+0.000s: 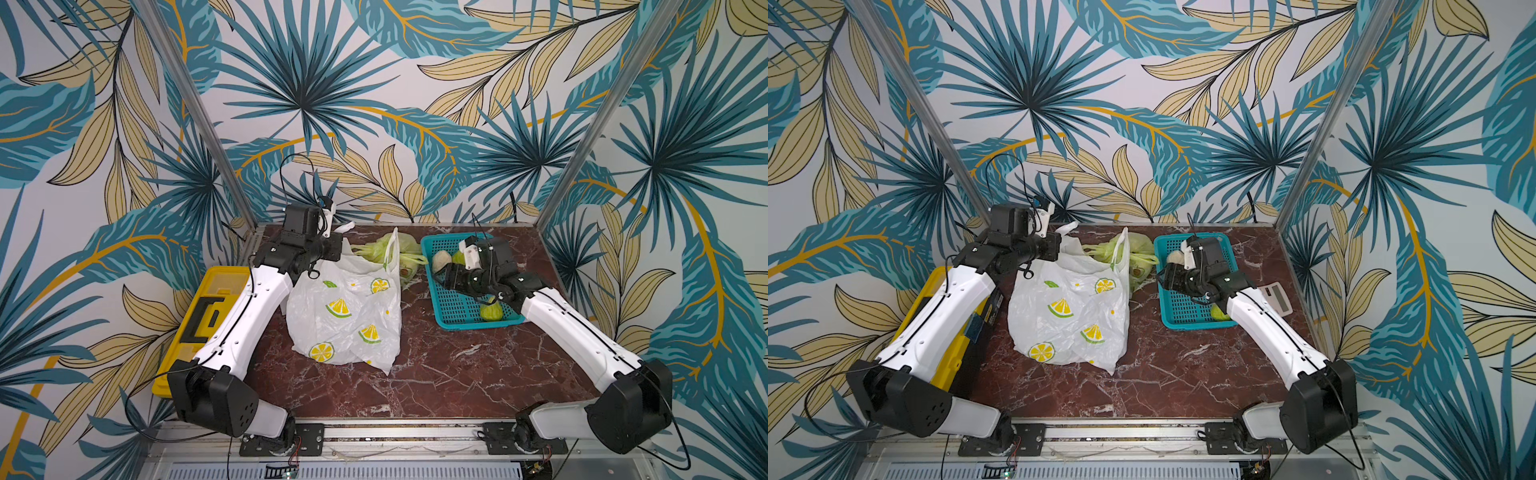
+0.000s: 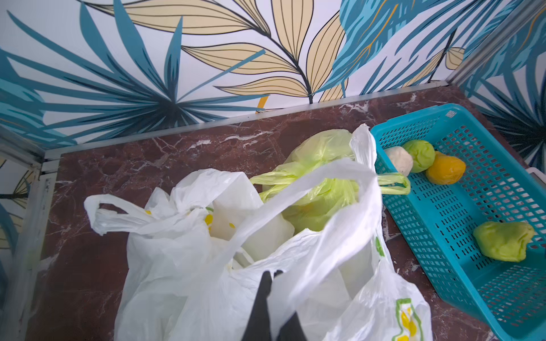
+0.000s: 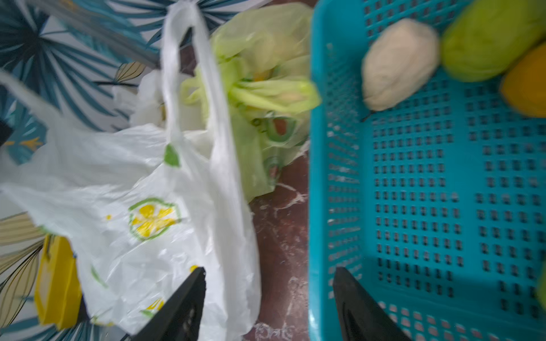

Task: Place the pears into plastic bags & tie knots
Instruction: Move the plastic bag to the center of the board, then pick up the pear from the basket.

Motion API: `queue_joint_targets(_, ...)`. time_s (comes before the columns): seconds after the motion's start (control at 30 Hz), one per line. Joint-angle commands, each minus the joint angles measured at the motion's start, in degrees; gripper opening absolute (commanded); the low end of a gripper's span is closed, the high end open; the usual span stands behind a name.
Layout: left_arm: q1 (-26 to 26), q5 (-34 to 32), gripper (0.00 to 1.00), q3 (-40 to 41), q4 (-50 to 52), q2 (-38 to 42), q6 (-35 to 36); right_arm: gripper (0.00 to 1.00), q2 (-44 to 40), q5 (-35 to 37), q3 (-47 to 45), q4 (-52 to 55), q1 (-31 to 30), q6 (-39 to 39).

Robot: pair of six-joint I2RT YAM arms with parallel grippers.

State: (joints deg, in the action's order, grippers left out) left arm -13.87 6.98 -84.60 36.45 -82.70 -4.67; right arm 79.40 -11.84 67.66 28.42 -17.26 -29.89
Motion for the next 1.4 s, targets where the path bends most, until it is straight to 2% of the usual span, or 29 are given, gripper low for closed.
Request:
queue_joint_targets(0.0,-0.01,8.22,0.00,2.55,-2.86,3.25,0.78,0.71,5.14,15.73,2.58,5.46,3.27,4.18)
queue_joint_targets(0.07,-0.30,13.45,0.00,4.34,-5.12,5.39,0.71,0.73,10.22,24.71,5.44,6.00,4.76,6.94)
queue_joint_targets(0.17,-1.07,17.10,0.00,6.01,-7.45,8.39,0.36,0.74,17.65,30.64,9.49,5.57,7.20,8.50)
queue_joint_targets(0.27,-1.08,20.04,0.00,7.62,-9.48,10.71,0.11,0.74,23.81,30.01,12.67,3.18,9.18,8.65)
queue_joint_targets(0.5,-1.07,22.00,0.00,11.62,-13.90,11.53,-2.96,0.77,35.68,28.33,19.70,0.17,11.03,8.19)
queue_joint_targets(0.67,-1.00,20.87,0.00,12.41,-14.12,12.11,-3.12,0.76,41.43,25.03,26.08,4.06,11.72,7.50)
queue_joint_targets(0.77,-0.99,20.92,0.00,12.53,-14.30,11.73,-3.63,0.68,41.51,23.70,26.26,4.01,11.72,7.57)
queue_joint_targets(0.9,-1.07,21.05,0.00,12.65,-14.46,11.41,-4.17,0.39,39.82,19.24,23.66,2.82,11.82,7.32)
queue_joint_targets(1.0,-1.03,20.44,0.00,13.19,-14.38,11.26,-3.24,0.29,35.06,16.99,18.83,-0.12,11.88,6.81)
queue_joint_targets(1.2,-1.00,21.67,0.00,14.33,-14.39,11.30,-3.33,0.21,26.07,10.12,12.11,-1.54,11.59,4.58)
queue_joint_targets(1.37,-1.24,23.00,0.00,13.78,-14.47,9.78,-3.42,0.20,21.94,12.20,9.34,-0.41,11.37,6.20)
